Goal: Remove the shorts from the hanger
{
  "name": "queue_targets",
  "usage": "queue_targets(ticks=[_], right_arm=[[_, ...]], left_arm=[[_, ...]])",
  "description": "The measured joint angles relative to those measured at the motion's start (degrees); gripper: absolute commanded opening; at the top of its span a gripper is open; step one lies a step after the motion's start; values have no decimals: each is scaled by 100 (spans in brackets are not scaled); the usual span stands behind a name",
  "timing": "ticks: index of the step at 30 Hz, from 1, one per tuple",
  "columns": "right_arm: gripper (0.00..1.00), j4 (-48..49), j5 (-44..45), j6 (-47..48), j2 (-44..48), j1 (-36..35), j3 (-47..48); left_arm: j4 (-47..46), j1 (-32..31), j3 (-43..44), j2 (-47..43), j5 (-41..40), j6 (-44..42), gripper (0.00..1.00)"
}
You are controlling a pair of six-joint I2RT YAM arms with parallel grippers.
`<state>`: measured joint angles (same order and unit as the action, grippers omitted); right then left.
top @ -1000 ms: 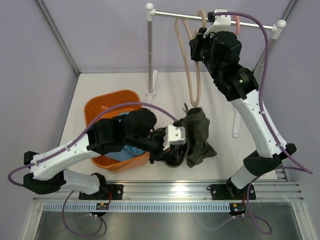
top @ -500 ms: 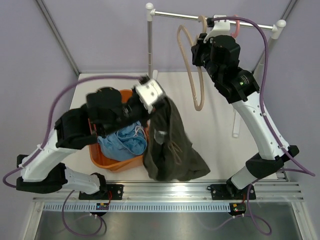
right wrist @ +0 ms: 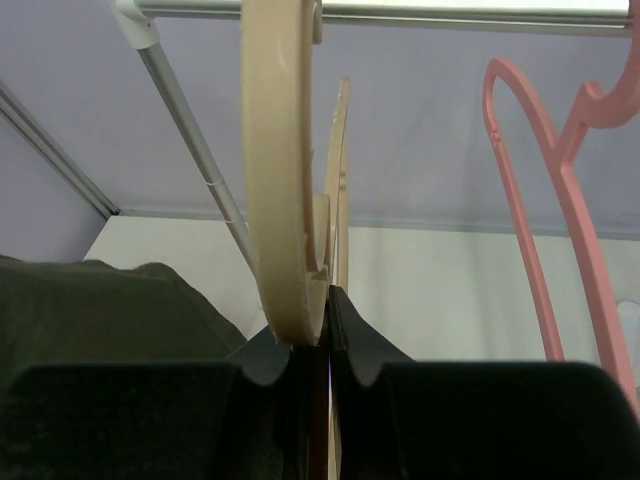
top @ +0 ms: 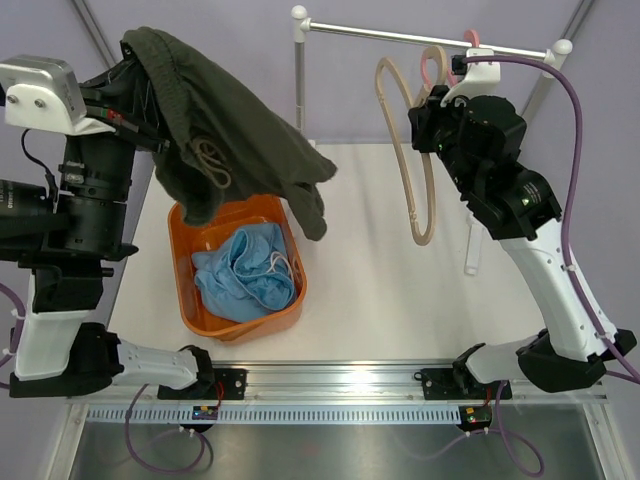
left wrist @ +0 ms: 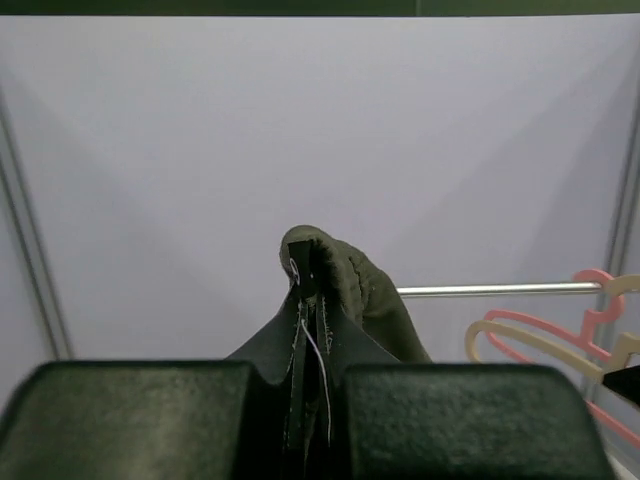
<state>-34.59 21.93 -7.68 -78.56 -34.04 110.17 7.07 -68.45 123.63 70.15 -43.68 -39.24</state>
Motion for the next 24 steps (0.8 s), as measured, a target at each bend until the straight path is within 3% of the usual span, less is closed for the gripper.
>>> queue_targets(ticks=[6,12,19,24], right_arm=[[0,2,7,4,140,0,-63],[0,-4,9,20,179,2,-247],[0,-68,7,22,179,2,-352],[0,-76,4,26,179,2,-352]], left_arm=[[-529,107,-1217,-420,-470,-103,0],[44,553,-2575,-723,-560,739,0],[1545,2404,-4159,-1075,343,3077,0],[2175,4395,-4664,-1038,2013,4699,0]])
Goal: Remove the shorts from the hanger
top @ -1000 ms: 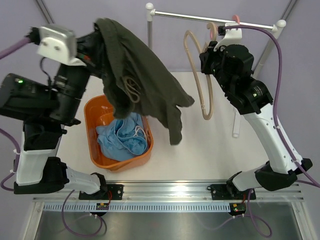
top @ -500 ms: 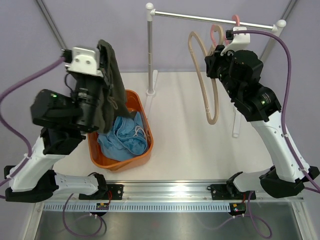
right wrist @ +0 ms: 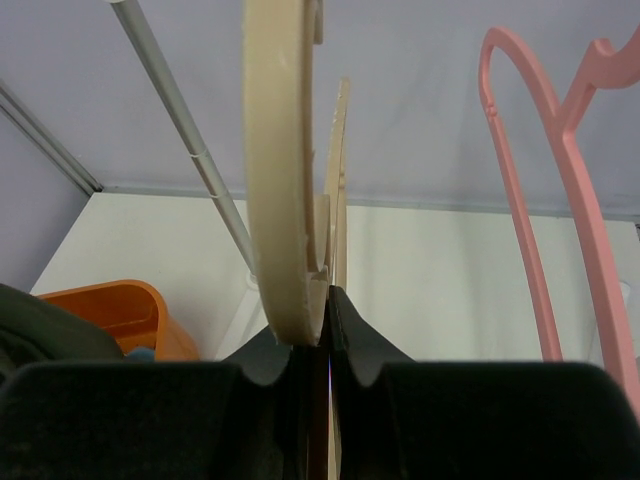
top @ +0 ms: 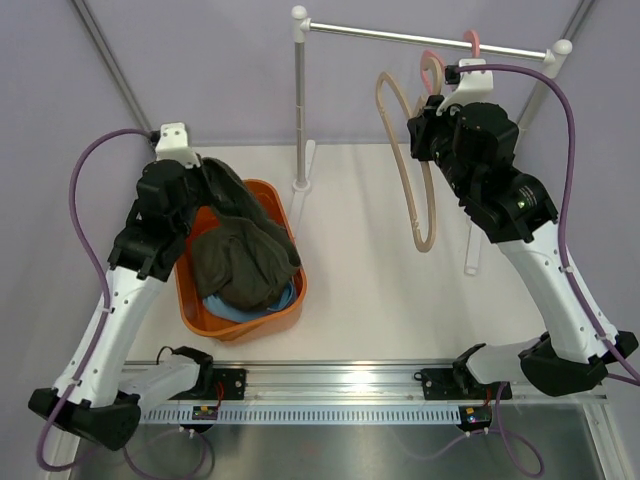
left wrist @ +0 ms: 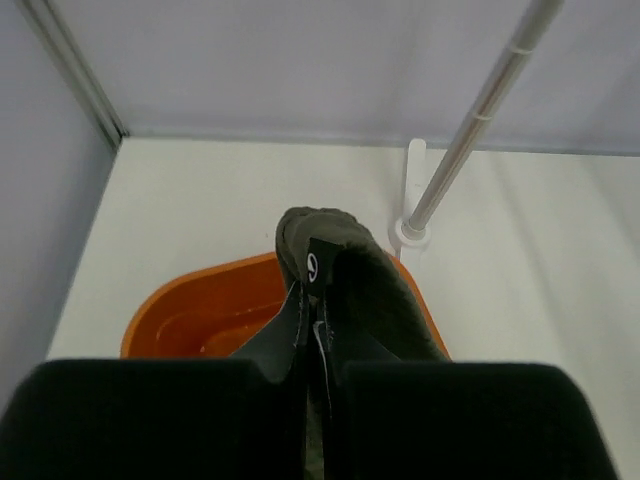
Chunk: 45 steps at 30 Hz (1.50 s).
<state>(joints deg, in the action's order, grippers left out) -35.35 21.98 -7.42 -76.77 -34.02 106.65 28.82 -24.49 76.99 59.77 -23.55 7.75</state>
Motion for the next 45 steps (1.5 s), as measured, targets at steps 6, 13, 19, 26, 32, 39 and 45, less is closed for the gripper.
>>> queue_targets(ticks=[6,13,19,26,32,39,45], right_arm=[[0,-24,-26,66,-87,0,48],[0,-52,-688,168,-433,393,295],[0,-98,-1633,68,-938,1484,949],[0,-369,-2173,24,-2208,1843,2857],[0,-533,-2321,-44,-3038,1845,3670],[0,-608,-2358,-138,-3486,1843,3659],[0,-446,-2382,-203,-3626,1845,3521]], left_arm=[[-306,1888,-1939,-380,2382,1504,33],[-402,2146,-3036,-400,3880,2138,99],[-555,2146,-3029,-767,4183,2072,99],[-501,2146,-3010,-1058,4271,1808,99],[-490,2146,-3010,-1244,4275,1672,99],[-487,2144,-3014,-1445,4273,1600,99],[-490,2144,-3027,-1504,4273,1598,99]])
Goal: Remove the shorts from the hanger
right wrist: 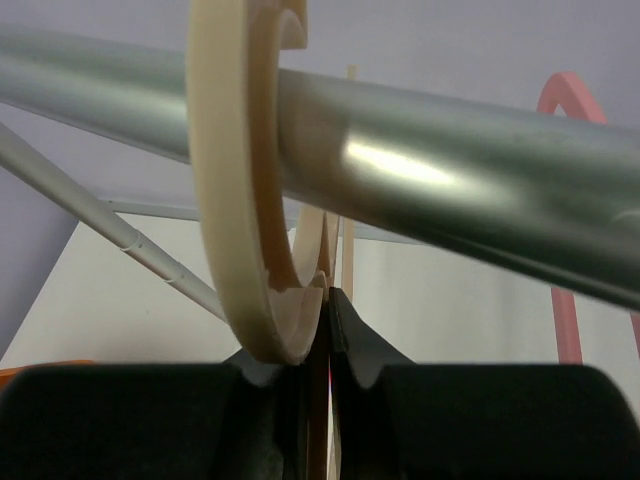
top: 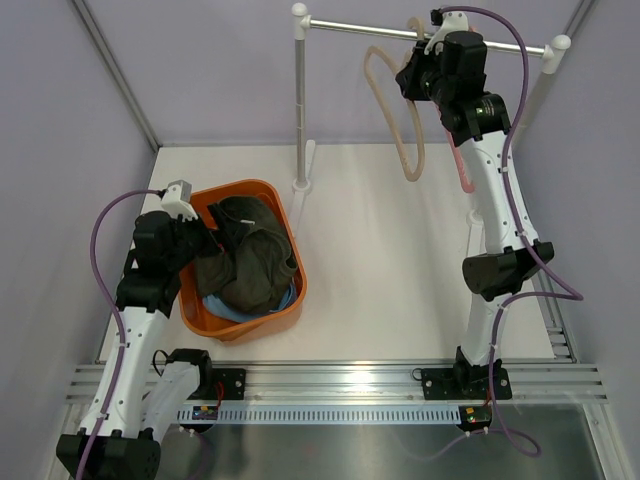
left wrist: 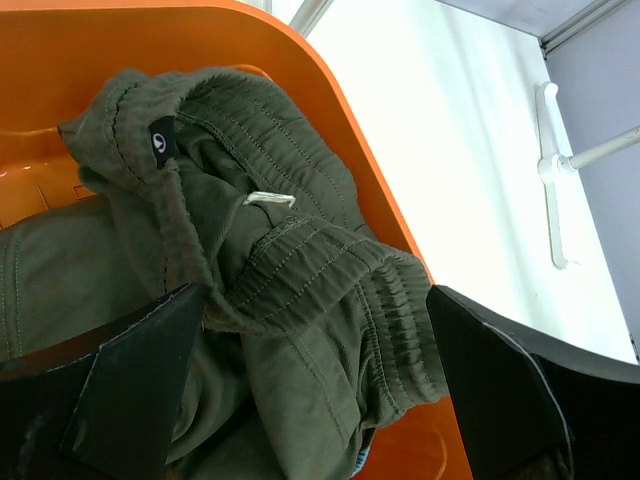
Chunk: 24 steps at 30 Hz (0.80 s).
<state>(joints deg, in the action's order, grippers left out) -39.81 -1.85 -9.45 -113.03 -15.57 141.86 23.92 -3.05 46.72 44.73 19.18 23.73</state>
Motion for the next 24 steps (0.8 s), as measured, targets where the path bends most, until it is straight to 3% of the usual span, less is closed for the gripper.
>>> queue_targets(ticks=[8,12,13,16,22,23,24], right_arm=[[1,402,-87,-79,57,-2,-313],[24,461,-87,-85,221,-2,-544],[42,466,-87,-98,280,-2,-621],[71,442,-85,-140,457,0,-850],[89,354,-92,-111,826,0,-1071],[99,354,-94,-116,922,0,-1102],[100,372,-103,-127,1054,-2,-1189]], left_arm=[[0,0,-26,0,0,-2,99],[11,2,-28,0,-2,-11,99],[11,2,-28,0,-2,-17,99],[13,0,-39,0,-2,-20,99],[17,2,-39,-2,-2,-26,99],[17,0,-39,-2,0,-33,99],[17,0,-44,-4,0,-39,99]])
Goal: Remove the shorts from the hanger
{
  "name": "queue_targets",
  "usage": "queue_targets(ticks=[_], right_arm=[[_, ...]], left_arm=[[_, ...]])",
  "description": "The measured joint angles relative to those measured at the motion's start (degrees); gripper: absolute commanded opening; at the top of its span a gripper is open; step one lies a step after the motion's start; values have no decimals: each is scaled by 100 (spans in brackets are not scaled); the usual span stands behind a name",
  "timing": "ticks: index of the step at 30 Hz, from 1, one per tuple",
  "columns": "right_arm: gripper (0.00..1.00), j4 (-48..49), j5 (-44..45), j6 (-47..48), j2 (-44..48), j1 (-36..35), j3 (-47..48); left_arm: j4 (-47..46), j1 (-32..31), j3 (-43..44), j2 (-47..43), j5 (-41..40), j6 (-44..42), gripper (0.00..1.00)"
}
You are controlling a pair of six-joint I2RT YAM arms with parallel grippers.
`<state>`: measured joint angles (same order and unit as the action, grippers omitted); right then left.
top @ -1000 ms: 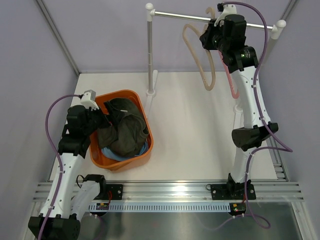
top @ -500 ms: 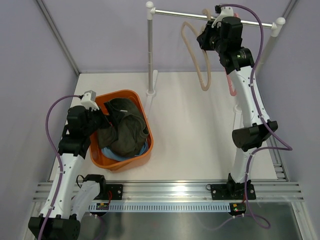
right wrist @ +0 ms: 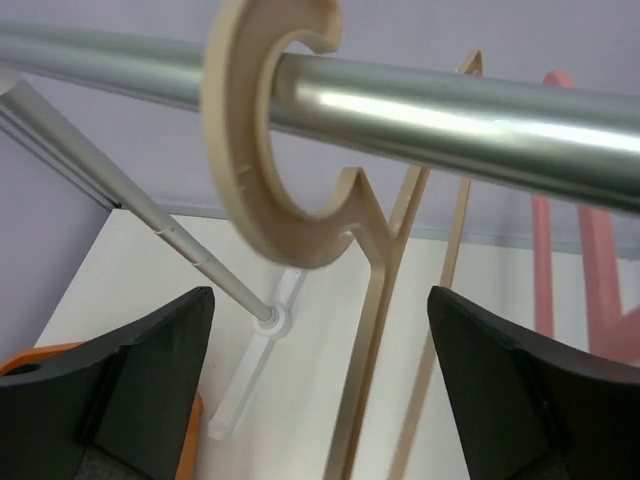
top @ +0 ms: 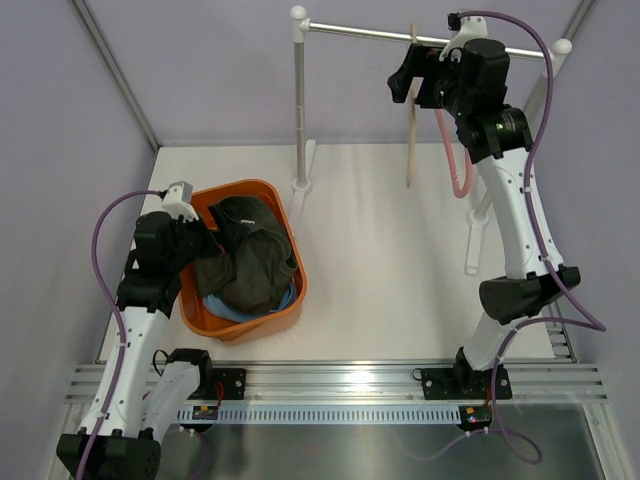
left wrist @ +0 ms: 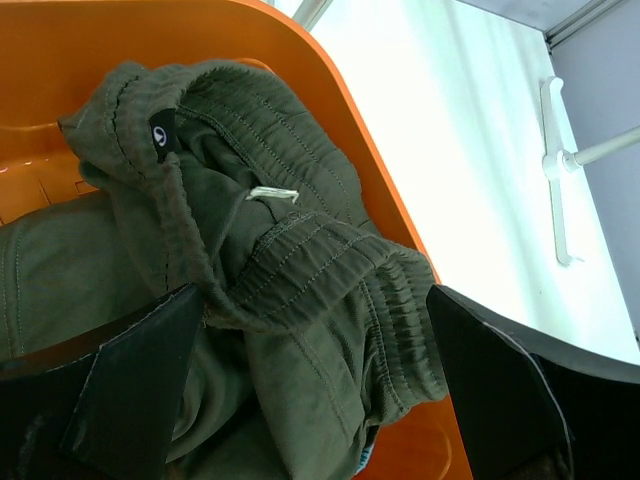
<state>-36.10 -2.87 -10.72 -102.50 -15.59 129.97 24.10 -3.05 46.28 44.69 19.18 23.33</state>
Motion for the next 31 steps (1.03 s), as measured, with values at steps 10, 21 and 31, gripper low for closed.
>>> queue_targets(ticks=[10,21,31], right_arm=[[99,431,-173,-197,2435,0,-2476],[99,964,-251,-769,6304,2,-6548],[100,955,-83,-863,6784,2,-7265]], left_arm=[[39,0,-92,-221,0,-96,99],[96,-352,-103,-372,-55,-210,99],[203,-365,-103,-372,-111,-236,99]])
